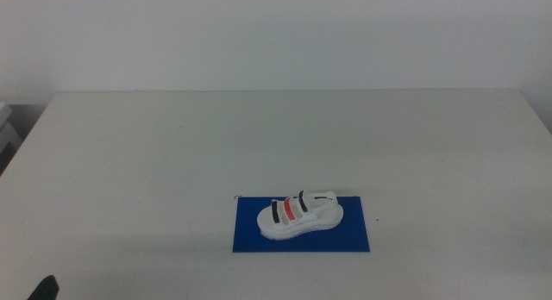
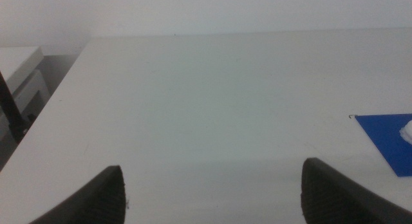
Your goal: Use one arm to grab the shoe from the table and place it on the mat.
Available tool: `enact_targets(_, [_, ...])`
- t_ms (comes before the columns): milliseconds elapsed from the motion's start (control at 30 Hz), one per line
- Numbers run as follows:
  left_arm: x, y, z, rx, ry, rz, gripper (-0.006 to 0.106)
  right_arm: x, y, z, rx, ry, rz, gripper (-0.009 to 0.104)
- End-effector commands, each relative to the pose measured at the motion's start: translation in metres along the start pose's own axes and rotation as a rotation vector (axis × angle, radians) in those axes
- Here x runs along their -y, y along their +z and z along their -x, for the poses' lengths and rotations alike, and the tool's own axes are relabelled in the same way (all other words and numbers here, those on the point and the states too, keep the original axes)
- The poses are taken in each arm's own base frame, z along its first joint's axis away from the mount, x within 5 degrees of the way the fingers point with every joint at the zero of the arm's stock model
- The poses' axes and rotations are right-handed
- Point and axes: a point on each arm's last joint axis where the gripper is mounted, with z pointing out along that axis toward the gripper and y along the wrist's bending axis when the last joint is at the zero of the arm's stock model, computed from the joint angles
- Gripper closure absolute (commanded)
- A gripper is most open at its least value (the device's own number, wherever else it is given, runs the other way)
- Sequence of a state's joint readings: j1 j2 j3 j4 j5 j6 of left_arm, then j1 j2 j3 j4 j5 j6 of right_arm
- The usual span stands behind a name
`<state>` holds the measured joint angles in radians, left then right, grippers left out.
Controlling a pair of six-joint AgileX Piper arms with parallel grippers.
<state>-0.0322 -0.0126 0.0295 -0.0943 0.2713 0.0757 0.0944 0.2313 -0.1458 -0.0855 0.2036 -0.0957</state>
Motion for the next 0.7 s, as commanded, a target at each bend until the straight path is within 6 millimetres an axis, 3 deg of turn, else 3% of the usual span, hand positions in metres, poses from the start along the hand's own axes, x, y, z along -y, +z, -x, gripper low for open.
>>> enact_targets(0, [0.000,-0.001,0.006,0.087,-0.011,0.001,0.007,0.001,-0.003,0.005,0.097,-0.022,-0.021,0.028])
enact_targets(367, [0.000,-0.001,0.006,0.087,-0.011,0.001,0.007,-0.006,-0.014,-0.032,0.193,0.026,-0.029,0.028])
enact_targets(667, [0.000,-0.001,0.006,0.086,-0.011,0.000,0.007,-0.008,-0.011,-0.037,0.190,0.076,-0.017,0.028])
